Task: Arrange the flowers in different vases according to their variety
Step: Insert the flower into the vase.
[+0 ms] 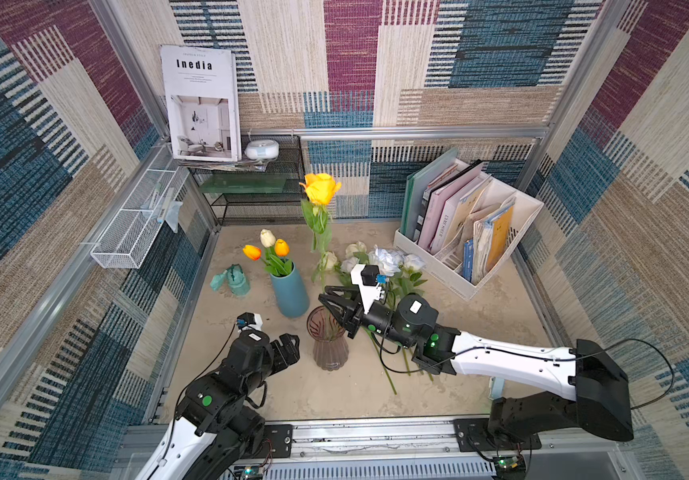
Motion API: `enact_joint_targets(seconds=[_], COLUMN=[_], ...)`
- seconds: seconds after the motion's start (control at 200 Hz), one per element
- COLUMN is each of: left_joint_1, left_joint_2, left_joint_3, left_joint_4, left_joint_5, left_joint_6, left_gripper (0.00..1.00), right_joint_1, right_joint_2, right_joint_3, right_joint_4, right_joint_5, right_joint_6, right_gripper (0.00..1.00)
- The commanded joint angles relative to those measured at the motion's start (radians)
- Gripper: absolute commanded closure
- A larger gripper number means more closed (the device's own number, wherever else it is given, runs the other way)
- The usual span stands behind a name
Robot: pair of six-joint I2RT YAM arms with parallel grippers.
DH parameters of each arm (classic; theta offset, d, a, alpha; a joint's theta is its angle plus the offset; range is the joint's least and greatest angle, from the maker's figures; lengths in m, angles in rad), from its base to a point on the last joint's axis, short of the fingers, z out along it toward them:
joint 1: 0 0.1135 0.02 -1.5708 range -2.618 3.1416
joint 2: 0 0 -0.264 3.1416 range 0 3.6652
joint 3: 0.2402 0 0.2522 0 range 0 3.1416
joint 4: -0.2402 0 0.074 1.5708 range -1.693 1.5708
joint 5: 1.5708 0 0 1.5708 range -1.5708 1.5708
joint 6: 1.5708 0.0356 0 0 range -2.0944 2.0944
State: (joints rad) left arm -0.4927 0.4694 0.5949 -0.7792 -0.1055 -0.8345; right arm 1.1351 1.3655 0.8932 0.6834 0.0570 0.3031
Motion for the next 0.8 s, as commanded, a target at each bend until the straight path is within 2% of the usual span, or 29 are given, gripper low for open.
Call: enact_joint_targets(seconds=[0.0, 0.12, 0.346, 0.631, 0.796], left_joint_1=[0.002, 0.002, 0.003, 0.002, 0.002], left_joint_2=[0.021, 0.066, 0.094, 0.055, 0.024], left_joint_3=[0.036, 0.1, 0.165, 0.136, 0.083], left_joint_4=[-0.001, -0.009, -0.026, -0.065, -0.061], left_joint_5=[-0.002, -0.011, -0.011, -0.013, -0.01], left_joint_6=[0.03, 0.057, 0.077, 0.068, 0.042], left_gripper=[0.07, 0.06, 0.06, 0.06, 0.06], right_joint_1=[0.005, 0.005, 0.005, -0.034, -0.122], right_joint_2=[-0.036, -0.075, -0.2, -0.488, -0.607], right_joint_3=[-0.001, 0.015, 0.027, -0.134, -0.242], right_joint_4=[-0.027, -0.117, -0.384, -0.656, -0.71], right_joint_5=[0.032, 0.038, 0.104, 0.197, 0.159], right_joint_6=[0.016, 0.02, 0.077, 0.156, 0.216], right_gripper=[0.56, 0.49, 0.48, 0.51, 0.51])
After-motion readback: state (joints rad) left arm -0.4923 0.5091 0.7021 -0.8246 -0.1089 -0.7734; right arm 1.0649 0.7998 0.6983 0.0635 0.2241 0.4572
